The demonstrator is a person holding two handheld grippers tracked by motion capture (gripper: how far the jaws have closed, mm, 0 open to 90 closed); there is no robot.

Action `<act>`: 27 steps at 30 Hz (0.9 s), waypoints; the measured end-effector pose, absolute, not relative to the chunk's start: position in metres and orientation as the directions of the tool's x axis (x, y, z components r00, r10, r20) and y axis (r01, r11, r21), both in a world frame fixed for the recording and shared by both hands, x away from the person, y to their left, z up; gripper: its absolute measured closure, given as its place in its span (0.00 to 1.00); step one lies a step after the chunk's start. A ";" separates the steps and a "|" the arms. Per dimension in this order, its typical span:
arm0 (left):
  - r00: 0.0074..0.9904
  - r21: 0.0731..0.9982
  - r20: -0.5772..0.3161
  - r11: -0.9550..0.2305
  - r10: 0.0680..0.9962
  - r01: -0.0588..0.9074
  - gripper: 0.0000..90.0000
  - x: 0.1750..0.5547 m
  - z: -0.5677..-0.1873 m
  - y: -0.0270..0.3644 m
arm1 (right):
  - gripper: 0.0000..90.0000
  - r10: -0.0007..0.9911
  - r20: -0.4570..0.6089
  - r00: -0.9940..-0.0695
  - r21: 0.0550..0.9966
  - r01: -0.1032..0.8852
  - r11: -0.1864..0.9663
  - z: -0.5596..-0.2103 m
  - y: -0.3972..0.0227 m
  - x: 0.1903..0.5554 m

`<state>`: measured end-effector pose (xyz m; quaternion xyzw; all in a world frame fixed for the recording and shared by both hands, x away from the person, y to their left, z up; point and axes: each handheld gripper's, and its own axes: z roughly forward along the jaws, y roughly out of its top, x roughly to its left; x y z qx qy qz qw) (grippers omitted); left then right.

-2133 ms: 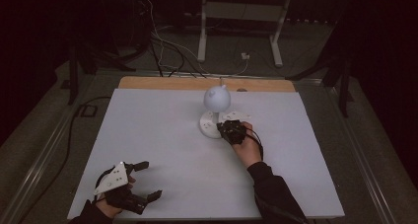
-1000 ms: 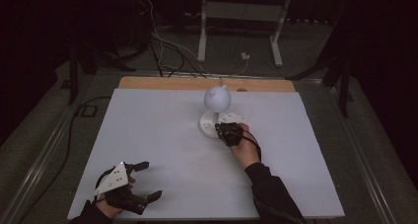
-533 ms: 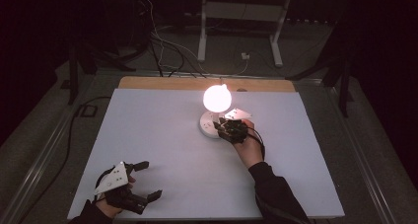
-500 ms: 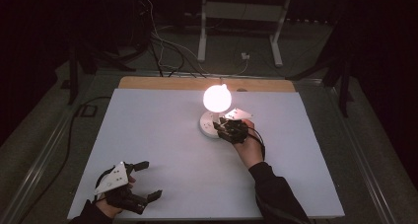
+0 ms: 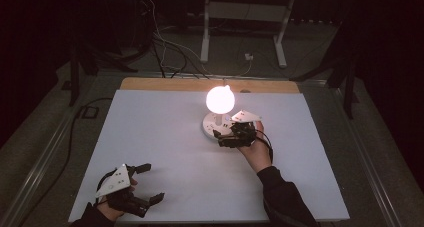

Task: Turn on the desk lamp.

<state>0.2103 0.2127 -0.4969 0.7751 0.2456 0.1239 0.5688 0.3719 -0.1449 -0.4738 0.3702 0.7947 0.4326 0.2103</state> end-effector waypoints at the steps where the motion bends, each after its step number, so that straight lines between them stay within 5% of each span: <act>1: 0.848 0.943 -0.090 -0.230 0.522 0.242 0.00 0.210 -0.497 0.213 | 0.00 0.761 -0.014 -0.649 0.836 0.409 0.365 -0.474 -0.145 0.371; 27: 0.843 0.940 -0.096 -0.232 0.529 0.252 0.00 0.211 -0.498 0.213 | 0.00 0.736 0.127 -0.665 0.809 0.498 0.311 -0.467 -0.194 0.343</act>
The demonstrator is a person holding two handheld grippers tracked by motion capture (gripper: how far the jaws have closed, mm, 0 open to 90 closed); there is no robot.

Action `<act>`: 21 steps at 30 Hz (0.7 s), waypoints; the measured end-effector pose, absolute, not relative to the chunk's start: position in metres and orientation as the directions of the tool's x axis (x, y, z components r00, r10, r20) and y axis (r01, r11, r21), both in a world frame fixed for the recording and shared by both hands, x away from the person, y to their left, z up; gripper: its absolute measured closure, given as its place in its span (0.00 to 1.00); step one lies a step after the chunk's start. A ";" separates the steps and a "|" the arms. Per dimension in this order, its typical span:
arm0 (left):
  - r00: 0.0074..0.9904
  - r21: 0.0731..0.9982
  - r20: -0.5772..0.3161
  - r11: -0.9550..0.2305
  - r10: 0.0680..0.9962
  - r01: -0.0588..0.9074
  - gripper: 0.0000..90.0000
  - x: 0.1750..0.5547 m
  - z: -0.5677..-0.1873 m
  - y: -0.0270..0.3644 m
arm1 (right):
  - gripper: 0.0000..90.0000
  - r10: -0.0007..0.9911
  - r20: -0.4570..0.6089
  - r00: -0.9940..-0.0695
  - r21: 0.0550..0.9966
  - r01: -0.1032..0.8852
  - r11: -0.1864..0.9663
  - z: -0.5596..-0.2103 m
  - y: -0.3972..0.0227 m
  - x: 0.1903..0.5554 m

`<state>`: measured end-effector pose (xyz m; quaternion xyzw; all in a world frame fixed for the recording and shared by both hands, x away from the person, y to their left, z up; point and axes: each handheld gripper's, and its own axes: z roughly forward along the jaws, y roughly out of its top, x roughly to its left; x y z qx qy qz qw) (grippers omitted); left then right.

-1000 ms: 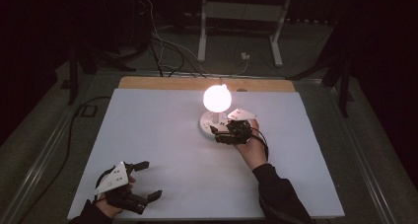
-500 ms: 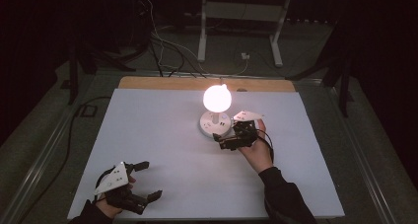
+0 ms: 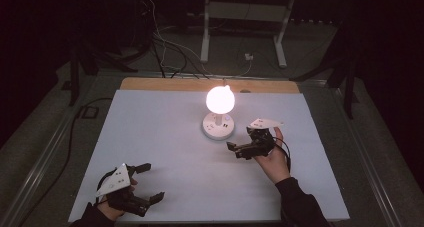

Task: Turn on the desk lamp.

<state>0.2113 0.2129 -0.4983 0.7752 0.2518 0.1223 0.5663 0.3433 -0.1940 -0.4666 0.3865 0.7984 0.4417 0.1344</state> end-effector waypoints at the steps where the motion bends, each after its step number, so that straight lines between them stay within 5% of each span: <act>1: 0.843 0.940 -0.094 -0.232 0.529 0.251 0.00 0.211 -0.498 0.213 | 0.00 0.737 0.127 -0.663 0.811 0.498 0.307 -0.468 -0.197 0.342; 21: 0.841 0.941 -0.095 -0.227 0.532 0.250 0.00 0.211 -0.498 0.214 | 0.00 0.764 0.120 -0.634 0.791 0.526 0.312 -0.489 -0.244 0.302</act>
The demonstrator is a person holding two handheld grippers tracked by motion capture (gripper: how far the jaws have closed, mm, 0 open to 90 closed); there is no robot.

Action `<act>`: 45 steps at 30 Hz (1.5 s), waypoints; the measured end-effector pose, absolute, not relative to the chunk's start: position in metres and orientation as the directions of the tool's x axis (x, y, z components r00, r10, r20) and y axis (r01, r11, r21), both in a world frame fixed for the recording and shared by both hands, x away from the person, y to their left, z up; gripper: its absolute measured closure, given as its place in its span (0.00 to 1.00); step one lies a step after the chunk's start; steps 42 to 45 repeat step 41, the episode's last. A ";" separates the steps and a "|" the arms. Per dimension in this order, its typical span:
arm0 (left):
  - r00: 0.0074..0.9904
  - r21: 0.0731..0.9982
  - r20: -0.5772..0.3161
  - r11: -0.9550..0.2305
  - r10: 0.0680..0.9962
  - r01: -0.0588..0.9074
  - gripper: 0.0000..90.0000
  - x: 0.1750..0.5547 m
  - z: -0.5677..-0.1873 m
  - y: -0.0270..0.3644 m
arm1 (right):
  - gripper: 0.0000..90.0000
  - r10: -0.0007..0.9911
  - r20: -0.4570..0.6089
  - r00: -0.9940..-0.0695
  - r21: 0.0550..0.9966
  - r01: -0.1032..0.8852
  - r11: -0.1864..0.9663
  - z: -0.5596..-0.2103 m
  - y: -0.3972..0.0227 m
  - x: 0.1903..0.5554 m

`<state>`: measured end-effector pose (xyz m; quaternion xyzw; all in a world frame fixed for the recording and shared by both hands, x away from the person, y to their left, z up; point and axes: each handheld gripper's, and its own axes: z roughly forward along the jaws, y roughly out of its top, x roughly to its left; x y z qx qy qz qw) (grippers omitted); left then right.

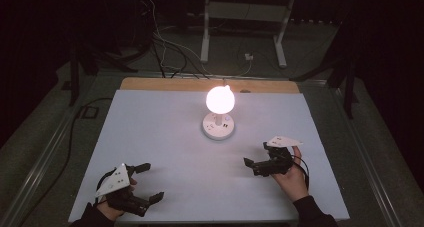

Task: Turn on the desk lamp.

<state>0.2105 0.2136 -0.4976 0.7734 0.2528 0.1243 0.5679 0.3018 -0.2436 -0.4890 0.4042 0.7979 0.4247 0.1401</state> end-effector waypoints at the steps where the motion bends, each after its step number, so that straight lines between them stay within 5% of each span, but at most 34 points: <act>1: 0.842 0.941 -0.093 -0.229 0.531 0.248 0.00 0.210 -0.498 0.213 | 0.00 0.766 0.120 -0.631 0.789 0.529 0.312 -0.489 -0.246 0.299; 45: 0.842 0.940 -0.090 -0.235 0.531 0.249 0.00 0.211 -0.498 0.213 | 0.00 0.820 0.098 -0.564 0.738 0.594 0.321 -0.516 -0.305 0.233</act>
